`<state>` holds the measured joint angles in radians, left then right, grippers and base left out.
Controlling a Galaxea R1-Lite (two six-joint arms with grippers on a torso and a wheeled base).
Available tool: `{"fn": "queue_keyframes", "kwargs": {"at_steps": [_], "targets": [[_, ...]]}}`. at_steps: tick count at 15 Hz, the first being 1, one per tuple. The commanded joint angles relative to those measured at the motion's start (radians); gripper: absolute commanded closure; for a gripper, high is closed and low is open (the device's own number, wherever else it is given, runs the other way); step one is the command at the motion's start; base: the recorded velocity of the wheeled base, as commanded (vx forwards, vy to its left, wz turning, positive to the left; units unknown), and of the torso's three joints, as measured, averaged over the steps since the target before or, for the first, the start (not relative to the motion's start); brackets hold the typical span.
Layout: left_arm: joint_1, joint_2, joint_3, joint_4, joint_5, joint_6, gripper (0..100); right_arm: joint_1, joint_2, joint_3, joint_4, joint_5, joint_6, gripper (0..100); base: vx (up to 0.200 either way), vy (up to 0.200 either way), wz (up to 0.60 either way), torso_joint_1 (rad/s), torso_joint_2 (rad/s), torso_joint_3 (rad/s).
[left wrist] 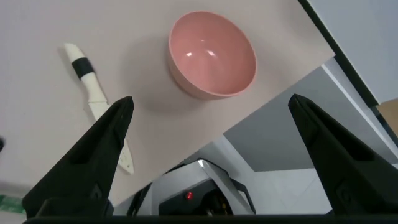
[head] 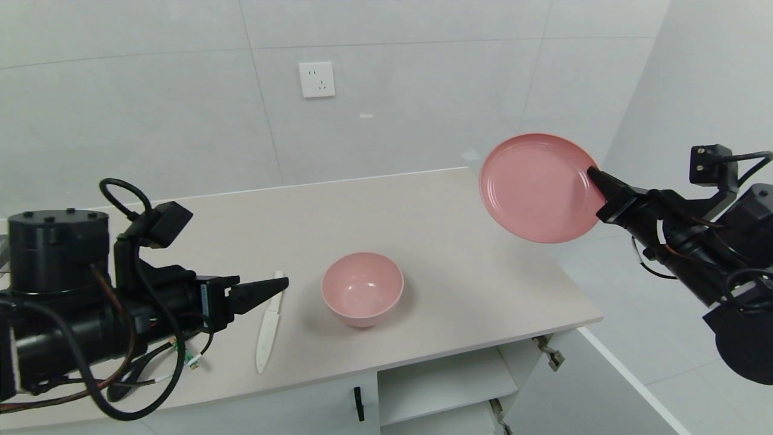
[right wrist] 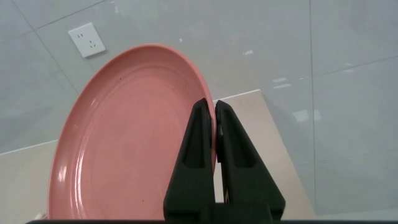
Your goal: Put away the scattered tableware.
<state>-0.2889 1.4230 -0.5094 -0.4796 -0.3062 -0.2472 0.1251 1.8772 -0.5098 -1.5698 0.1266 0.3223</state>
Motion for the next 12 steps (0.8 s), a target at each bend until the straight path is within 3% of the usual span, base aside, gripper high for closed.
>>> {"fn": "queue_keyframes", "kwargs": {"at_steps": [1,3,6,12], "targets": [[-0.019,0.114,-0.035,-0.005,0.002,0.002,0,-0.002,-0.001,-0.001,-0.001,0.001,0.000,100,0.000,0.000,0.00,0.000,0.00,0.000],[-0.019,0.168,-0.067,-0.025,0.004,0.002,0,-0.002,-0.003,-0.001,-0.001,0.001,0.000,100,0.000,0.000,0.00,0.000,0.00,0.000],[-0.021,0.300,-0.121,-0.108,0.059,-0.001,0,-0.002,-0.001,0.001,-0.001,0.001,0.000,100,0.000,0.000,0.00,0.000,0.00,0.000],[-0.064,0.416,-0.173,-0.146,0.059,-0.006,0,-0.010,0.000,0.001,-0.001,0.001,0.000,100,0.000,0.000,0.00,0.000,0.00,0.000]]}}
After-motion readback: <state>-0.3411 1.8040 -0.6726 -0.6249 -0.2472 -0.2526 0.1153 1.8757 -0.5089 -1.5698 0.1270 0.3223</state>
